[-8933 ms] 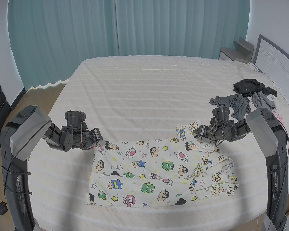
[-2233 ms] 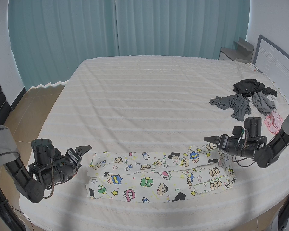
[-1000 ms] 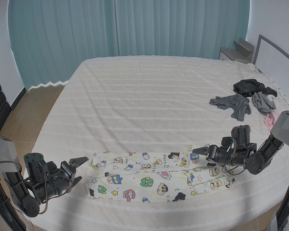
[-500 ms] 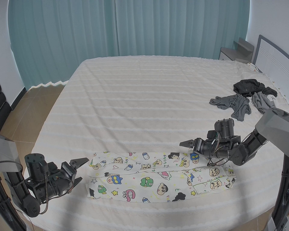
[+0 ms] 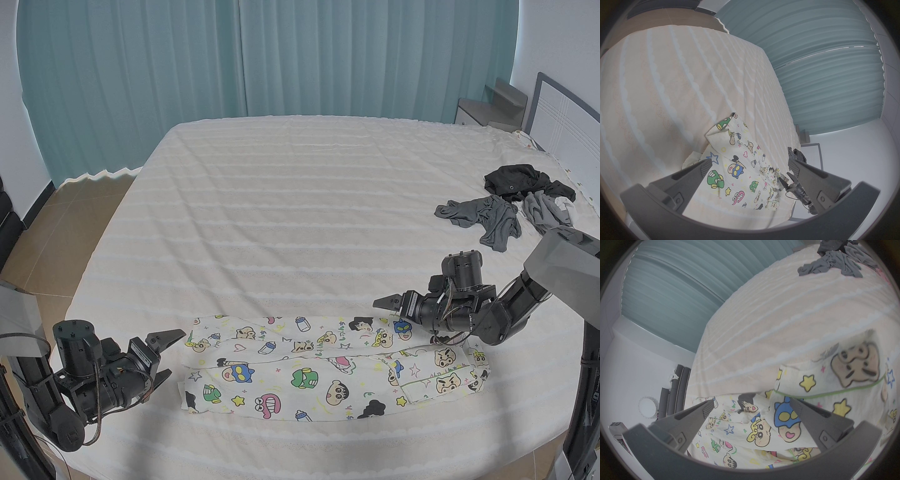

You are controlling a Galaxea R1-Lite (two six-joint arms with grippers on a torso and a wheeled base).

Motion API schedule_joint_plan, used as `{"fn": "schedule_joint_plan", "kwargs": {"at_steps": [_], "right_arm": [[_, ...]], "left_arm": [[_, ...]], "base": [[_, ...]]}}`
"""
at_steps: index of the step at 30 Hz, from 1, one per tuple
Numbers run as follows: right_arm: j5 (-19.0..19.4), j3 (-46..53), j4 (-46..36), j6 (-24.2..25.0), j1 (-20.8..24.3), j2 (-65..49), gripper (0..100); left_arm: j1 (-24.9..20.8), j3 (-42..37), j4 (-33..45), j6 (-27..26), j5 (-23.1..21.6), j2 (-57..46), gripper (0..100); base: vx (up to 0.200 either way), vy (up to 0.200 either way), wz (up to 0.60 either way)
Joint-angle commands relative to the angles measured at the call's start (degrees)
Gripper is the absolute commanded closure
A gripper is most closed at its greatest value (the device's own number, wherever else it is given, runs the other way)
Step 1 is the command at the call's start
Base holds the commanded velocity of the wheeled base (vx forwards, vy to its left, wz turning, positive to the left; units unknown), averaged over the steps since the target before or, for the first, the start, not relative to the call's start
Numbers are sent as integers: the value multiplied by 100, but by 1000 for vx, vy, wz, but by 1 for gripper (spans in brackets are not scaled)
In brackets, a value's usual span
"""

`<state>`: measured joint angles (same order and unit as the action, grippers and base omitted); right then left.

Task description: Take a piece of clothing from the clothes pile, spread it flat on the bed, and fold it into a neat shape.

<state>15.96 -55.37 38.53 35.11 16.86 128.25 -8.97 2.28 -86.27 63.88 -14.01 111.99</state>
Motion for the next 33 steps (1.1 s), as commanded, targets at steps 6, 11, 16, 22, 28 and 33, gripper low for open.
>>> {"fn": "schedule_joint_plan", "kwargs": {"at_steps": [6, 11, 16, 22, 28, 33], "right_arm": [[4, 70, -21, -4, -455, -265, 0], [4, 53, -13, -13, -789, -10, 0], [-5, 167, -39, -39, -1053, 148, 0], [39, 492, 14, 14, -1097, 8, 0], [250, 1222, 66, 163, -1062, -1153, 0], [399, 2127, 365, 409, -1053, -2172, 0]], "left_arm": [[-8, -70, -4, 2, -14, 24, 0], [-8, -61, -4, 2, -14, 42, 0], [-8, -61, -4, 2, -14, 77, 0], [-8, -61, -4, 2, -6, 77, 0], [10, 387, 58, -86, 161, 94, 0], [344, 1205, 322, -534, 241, 578, 0]], "base": [[0, 0, 0], [0, 0, 0], [0, 0, 0], [0, 0, 0], [0, 0, 0], [0, 0, 0]]}}
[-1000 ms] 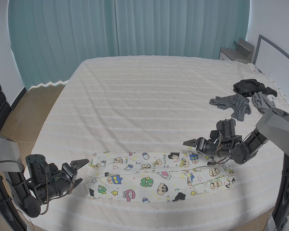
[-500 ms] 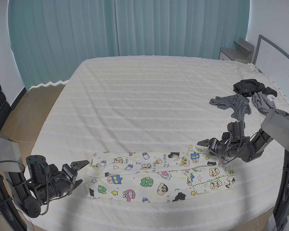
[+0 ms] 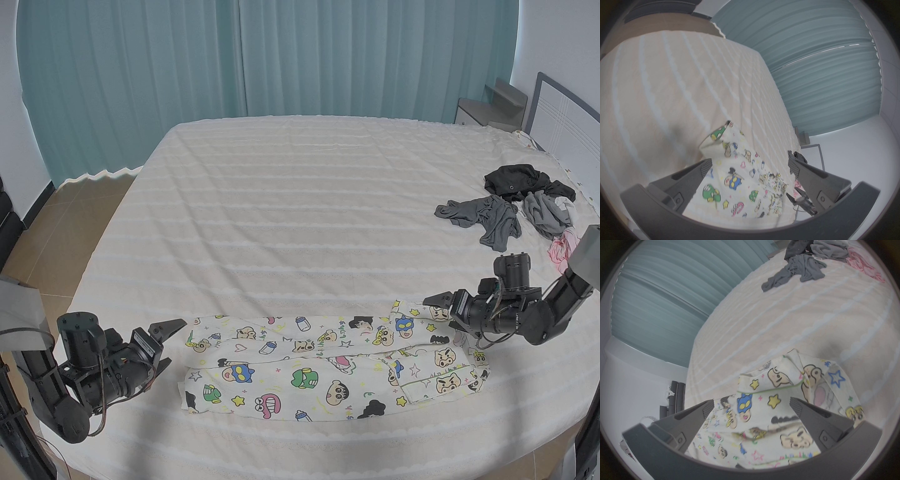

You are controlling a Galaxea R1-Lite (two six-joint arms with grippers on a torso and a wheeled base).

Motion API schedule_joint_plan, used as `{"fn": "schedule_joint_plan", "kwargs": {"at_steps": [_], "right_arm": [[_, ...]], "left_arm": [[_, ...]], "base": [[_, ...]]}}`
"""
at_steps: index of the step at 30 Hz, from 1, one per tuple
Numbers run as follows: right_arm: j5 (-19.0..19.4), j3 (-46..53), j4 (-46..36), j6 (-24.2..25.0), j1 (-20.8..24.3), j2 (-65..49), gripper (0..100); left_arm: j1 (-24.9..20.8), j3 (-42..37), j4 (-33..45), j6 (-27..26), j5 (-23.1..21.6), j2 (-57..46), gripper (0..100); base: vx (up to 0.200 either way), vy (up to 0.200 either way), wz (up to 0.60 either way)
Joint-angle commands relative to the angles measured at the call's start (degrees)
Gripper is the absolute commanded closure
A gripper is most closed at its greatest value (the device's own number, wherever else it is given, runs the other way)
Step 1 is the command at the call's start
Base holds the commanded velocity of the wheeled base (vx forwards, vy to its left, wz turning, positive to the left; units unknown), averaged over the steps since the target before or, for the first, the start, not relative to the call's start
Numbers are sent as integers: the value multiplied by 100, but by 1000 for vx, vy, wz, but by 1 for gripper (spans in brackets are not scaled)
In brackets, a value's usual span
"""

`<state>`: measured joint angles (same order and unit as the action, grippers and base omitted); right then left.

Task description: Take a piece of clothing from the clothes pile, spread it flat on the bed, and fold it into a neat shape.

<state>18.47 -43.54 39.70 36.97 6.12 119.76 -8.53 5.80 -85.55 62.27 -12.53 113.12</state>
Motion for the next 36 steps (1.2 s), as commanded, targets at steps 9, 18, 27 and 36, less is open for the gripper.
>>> {"fn": "schedule_joint_plan", "kwargs": {"at_steps": [9, 18, 27, 36], "right_arm": [[157, 2526, 1892, 583, 47, -2062, 0], [139, 3089, 2621, 600, 548, -2027, 0], [148, 3168, 2736, 609, 539, -2009, 0], [157, 3168, 2736, 609, 539, -2027, 0]], "left_arm": [[730, 2355, 1946, -1367, -399, 1002, 0], [493, 3515, 3502, -1709, -680, 1125, 0], [344, 3823, 3686, -1718, -680, 1371, 0], [308, 4060, 3713, -1727, -663, 1661, 100]], "base": [[0, 0, 0], [0, 0, 0], [0, 0, 0], [0, 0, 0]]}}
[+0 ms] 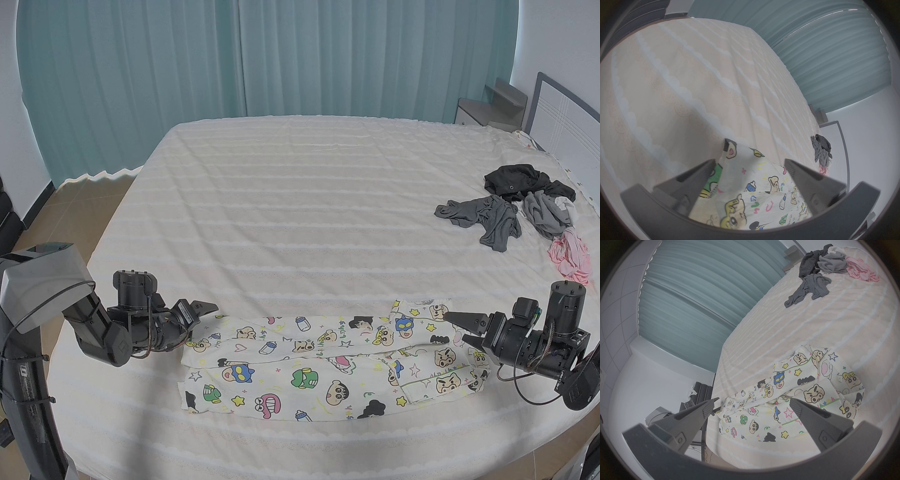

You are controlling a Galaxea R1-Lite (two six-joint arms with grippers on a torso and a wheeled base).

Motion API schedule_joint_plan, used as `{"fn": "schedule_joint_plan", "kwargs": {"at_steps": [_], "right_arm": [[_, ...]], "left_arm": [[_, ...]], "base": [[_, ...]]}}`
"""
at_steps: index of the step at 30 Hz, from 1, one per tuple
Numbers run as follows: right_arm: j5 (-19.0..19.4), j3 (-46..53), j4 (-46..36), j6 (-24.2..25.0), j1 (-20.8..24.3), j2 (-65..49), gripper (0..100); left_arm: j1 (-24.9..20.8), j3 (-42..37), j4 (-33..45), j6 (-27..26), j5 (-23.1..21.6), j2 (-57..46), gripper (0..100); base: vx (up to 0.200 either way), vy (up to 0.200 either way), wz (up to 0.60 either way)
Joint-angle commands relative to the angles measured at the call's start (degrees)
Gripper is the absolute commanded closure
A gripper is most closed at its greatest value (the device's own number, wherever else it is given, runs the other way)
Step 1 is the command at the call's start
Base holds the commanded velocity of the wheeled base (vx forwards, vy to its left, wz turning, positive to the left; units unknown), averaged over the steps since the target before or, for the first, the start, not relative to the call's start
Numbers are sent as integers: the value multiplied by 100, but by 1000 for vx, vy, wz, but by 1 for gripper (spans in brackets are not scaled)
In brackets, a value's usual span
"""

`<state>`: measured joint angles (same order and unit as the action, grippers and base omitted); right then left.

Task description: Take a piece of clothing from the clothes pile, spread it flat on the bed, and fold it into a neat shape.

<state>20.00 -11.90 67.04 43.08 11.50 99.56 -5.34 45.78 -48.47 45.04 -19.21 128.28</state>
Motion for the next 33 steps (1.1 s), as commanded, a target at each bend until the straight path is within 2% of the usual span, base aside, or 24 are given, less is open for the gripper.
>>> {"fn": "schedule_joint_plan", "kwargs": {"at_steps": [1, 10, 33], "right_arm": [[12, 3, 2, 7, 2, 11, 0], [12, 12, -6, 7, 2, 11, 0], [12, 47, 2, 7, 55, -16, 0]], "left_arm": [[-11, 81, 4, 4, 5, 144, 100], [42, 81, 57, -4, 40, 136, 100], [42, -78, 13, -75, 76, -805, 100]], "base": [[0, 0, 0], [0, 0, 0], [0, 0, 0]]}}
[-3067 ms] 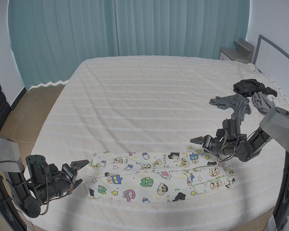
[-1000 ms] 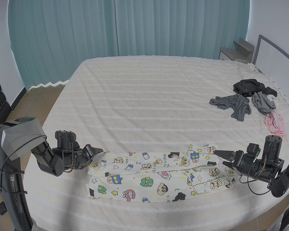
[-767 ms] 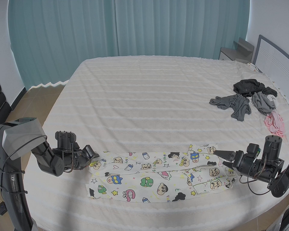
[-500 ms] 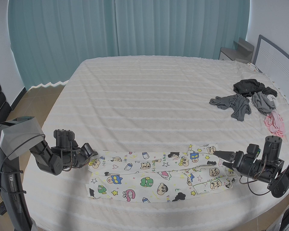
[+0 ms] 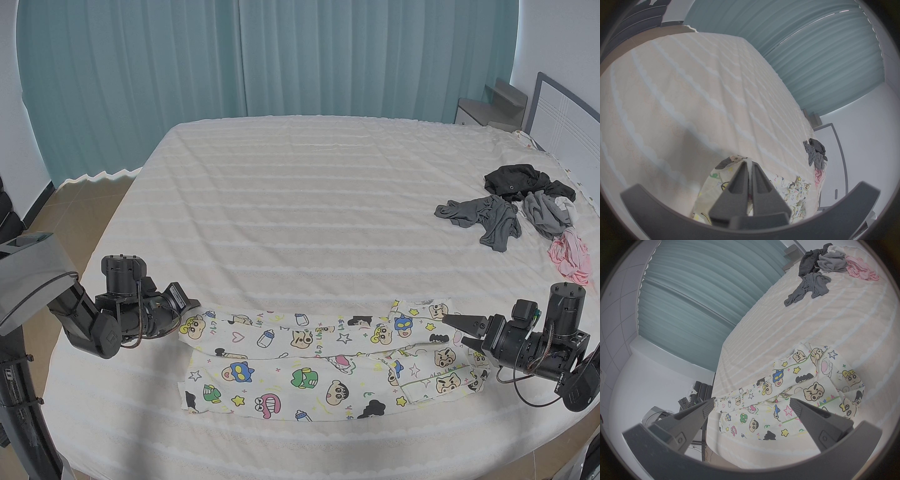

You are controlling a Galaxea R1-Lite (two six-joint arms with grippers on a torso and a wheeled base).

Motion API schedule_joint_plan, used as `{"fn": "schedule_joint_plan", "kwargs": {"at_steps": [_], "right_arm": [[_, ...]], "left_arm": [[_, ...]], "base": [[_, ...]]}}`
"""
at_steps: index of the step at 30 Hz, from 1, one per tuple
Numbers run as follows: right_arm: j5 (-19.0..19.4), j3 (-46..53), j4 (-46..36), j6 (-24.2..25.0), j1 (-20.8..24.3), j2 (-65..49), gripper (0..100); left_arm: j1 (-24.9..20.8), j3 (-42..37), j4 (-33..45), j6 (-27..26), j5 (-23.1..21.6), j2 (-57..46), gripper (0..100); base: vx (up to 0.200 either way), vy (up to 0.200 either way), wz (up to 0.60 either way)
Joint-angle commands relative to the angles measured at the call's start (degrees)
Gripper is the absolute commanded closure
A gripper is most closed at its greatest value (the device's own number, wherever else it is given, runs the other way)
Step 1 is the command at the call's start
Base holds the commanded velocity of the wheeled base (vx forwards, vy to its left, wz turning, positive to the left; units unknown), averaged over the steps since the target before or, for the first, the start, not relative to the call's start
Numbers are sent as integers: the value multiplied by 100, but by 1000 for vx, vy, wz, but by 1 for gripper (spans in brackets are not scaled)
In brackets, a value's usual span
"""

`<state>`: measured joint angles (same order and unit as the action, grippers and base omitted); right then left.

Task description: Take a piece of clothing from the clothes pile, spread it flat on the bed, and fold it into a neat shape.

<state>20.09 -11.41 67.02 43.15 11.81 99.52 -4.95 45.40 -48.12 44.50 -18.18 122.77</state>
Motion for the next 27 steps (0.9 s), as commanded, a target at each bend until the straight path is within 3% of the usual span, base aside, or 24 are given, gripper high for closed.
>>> {"fn": "schedule_joint_plan", "kwargs": {"at_steps": [1, 6, 11, 14, 27], "right_arm": [[4, -2, 4, 0, 23, -3, 0], [4, 16, 4, 0, 32, -12, 0], [4, 25, 4, 0, 58, -12, 0], [4, 34, 4, -9, 67, -12, 0], [4, 69, 4, -9, 128, -38, 0]], "left_arm": [[3, -40, -14, -11, -37, -289, 100], [-15, -40, -163, -90, 7, -324, 100], [-68, -233, -787, -231, -37, -306, 100], [-155, -365, -980, -793, 16, -254, 100], [-138, -383, -928, -943, -2, 309, 100]], "base": [[0, 0, 0], [0, 0, 0], [0, 0, 0], [0, 0, 0], [0, 0, 0]]}}
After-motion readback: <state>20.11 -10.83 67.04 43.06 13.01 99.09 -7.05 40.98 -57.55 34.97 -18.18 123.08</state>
